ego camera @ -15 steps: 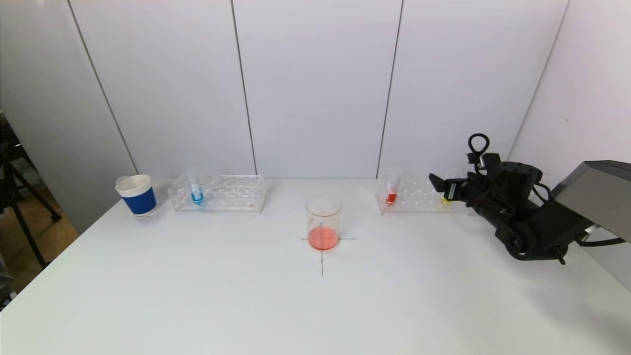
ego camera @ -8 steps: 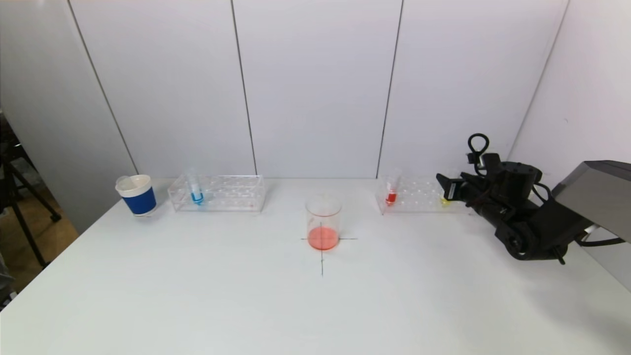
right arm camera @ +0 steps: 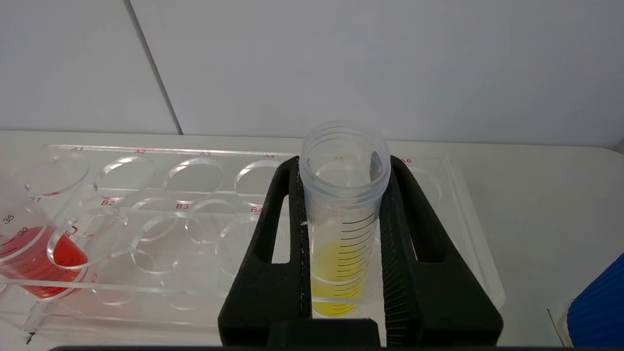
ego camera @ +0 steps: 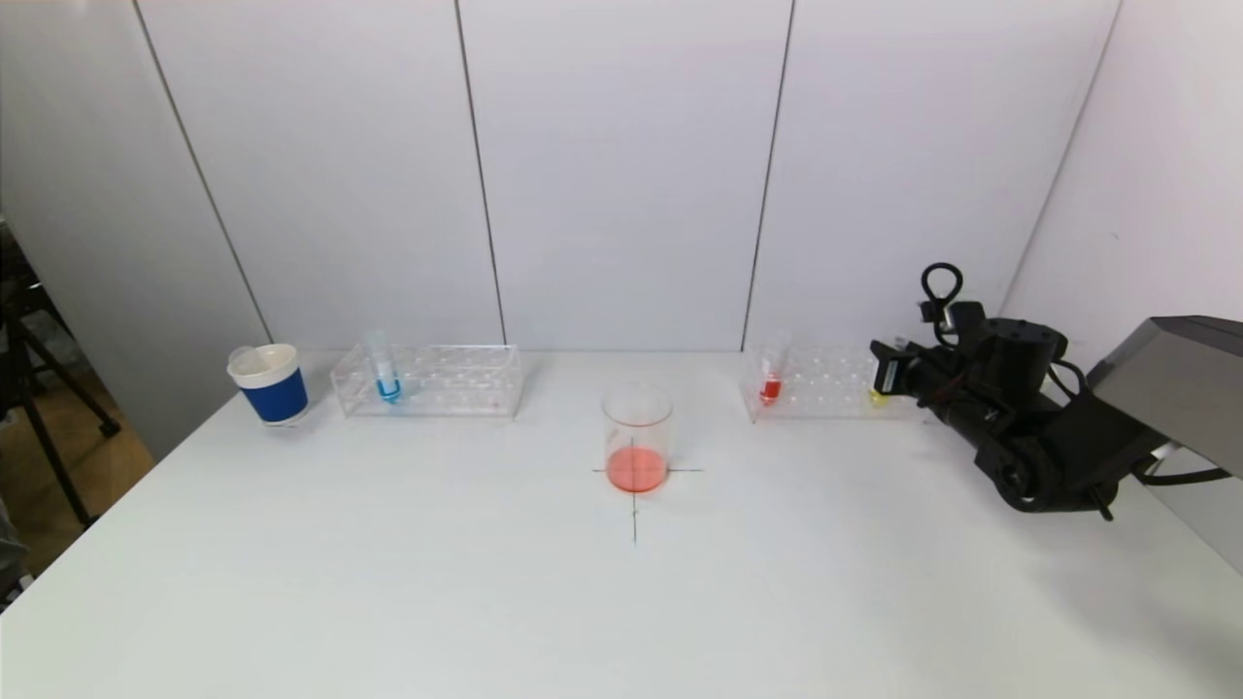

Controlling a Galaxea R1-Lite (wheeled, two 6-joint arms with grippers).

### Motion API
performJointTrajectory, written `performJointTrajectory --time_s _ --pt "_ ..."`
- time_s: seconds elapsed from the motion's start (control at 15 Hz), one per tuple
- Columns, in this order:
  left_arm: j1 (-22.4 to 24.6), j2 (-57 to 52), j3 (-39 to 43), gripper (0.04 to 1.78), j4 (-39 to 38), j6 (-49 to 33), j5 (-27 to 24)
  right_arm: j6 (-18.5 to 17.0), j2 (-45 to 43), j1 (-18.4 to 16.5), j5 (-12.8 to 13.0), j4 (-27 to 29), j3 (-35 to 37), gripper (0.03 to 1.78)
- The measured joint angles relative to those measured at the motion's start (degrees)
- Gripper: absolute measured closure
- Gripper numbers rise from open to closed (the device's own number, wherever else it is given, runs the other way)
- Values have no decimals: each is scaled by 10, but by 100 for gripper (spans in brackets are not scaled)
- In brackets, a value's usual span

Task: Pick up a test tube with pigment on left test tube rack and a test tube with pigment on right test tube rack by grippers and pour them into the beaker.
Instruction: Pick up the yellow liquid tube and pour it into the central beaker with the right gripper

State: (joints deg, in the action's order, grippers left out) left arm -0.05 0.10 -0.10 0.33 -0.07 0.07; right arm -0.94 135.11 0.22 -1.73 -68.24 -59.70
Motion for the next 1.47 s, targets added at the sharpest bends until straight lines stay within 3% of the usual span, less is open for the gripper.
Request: performJointTrajectory --time_s 0.53,1.27,1.47 --pt "0 0 0 6 0 0 0 4 -14 0 1 15 -1 135" --pt "0 0 0 6 0 0 0 23 -124 -1 1 174 -50 135" --pt "0 0 0 6 0 0 0 27 -160 0 1 247 -91 135"
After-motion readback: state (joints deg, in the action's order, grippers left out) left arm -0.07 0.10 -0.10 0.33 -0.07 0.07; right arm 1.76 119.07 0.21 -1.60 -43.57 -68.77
